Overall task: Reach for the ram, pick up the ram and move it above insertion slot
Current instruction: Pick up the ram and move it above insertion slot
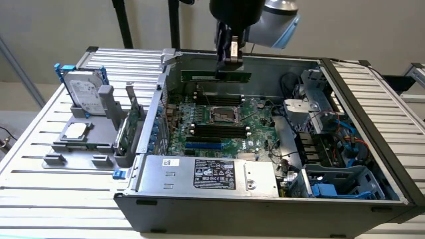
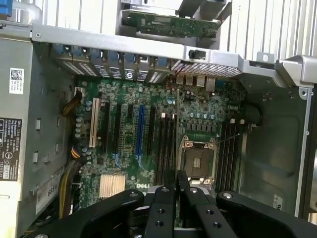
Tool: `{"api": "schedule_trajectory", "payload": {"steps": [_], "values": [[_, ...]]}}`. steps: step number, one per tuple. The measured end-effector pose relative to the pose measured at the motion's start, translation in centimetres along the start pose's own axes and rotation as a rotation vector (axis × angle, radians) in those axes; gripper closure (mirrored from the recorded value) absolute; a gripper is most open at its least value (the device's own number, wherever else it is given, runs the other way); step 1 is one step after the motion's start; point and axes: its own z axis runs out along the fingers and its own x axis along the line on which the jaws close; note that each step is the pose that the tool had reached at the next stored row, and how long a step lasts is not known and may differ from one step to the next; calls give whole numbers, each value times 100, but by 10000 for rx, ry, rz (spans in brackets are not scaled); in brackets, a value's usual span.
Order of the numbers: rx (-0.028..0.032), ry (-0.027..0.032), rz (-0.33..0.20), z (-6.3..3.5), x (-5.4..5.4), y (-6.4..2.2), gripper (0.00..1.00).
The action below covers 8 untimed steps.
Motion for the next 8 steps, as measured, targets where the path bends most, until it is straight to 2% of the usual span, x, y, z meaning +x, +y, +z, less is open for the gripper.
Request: {"api": "schedule_trajectory", "payload": {"steps": [4,8], "values": [[12,25,95,18,5,-57,87],[54,43,384,34,3,-86,87]]}}
